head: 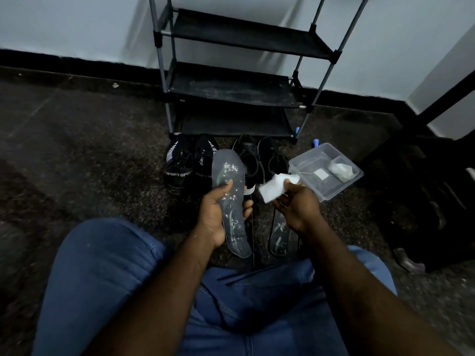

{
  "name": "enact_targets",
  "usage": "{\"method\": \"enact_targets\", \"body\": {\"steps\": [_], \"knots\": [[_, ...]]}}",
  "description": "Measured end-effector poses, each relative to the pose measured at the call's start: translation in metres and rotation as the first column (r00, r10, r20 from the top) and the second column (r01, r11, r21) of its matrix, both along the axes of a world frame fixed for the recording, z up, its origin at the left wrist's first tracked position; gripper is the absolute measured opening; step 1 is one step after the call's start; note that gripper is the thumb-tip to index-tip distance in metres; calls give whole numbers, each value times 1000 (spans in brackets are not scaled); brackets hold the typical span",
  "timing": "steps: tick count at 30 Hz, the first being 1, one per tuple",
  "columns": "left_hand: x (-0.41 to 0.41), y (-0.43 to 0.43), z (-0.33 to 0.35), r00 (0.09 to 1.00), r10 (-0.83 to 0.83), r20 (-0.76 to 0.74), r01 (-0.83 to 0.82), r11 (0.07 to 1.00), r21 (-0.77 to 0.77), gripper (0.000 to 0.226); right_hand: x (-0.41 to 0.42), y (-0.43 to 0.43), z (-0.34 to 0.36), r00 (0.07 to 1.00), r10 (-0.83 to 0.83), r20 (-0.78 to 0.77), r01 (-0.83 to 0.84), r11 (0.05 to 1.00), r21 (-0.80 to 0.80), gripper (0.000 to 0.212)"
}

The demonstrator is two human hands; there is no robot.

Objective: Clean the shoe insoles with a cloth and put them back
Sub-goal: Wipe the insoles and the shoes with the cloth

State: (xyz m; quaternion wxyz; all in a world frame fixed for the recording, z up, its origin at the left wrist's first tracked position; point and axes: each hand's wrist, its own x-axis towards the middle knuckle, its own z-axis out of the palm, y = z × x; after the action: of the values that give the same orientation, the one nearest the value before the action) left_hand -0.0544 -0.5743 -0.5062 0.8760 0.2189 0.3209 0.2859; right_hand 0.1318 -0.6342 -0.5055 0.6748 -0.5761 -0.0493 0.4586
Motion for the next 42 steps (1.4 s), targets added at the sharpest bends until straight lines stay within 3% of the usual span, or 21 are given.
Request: {"method": "enact_targets", "body": {"steps": [2,5,8,14,17,21,26,29,33,37,39,42], "knots": [[0,2,-1,997,-46,60,45,999,9,68,-2,0,3,991,45,127,-42,999,-27,17],[2,0,-5,990,-85,115,83,996,23,85,-1,-1,9,974,108,197,-94,992,-83,13],[2,-1,-6,989,-85,122,85,996,2,81,5,-6,7,959,195,204,-181,980,-86,19],[2,2,-6,994,-59,87,60,998,-10,78,4,-11,11,935,182,306,-155,982,-109,14],[4,1,-9,997,-52,61,53,999,-8,79,11,-14,10,886,165,432,-115,983,-141,33],[6,2,-11,998,-50,24,50,999,8,84,21,-19,10,813,229,536,-223,972,-78,59],[7,0,-12,998,-66,-3,66,998,8,85,16,-20,17,810,254,529,-249,965,-82,31],[7,-1,-12,997,-71,-11,71,997,7,84,13,-20,13,796,245,554,-230,968,-98,34],[6,-1,-13,997,-74,-20,74,997,6,86,11,-22,9,673,299,676,-204,954,-219,44],[6,-1,-14,998,-60,-14,60,998,6,82,9,-22,7,574,314,757,-108,945,-310,27],[5,-1,-14,998,-57,-15,57,998,9,80,9,-21,9,483,313,818,-55,943,-328,17],[6,-1,-13,998,-62,-20,62,998,24,79,13,-20,10,324,317,892,24,939,-343,18]]}}
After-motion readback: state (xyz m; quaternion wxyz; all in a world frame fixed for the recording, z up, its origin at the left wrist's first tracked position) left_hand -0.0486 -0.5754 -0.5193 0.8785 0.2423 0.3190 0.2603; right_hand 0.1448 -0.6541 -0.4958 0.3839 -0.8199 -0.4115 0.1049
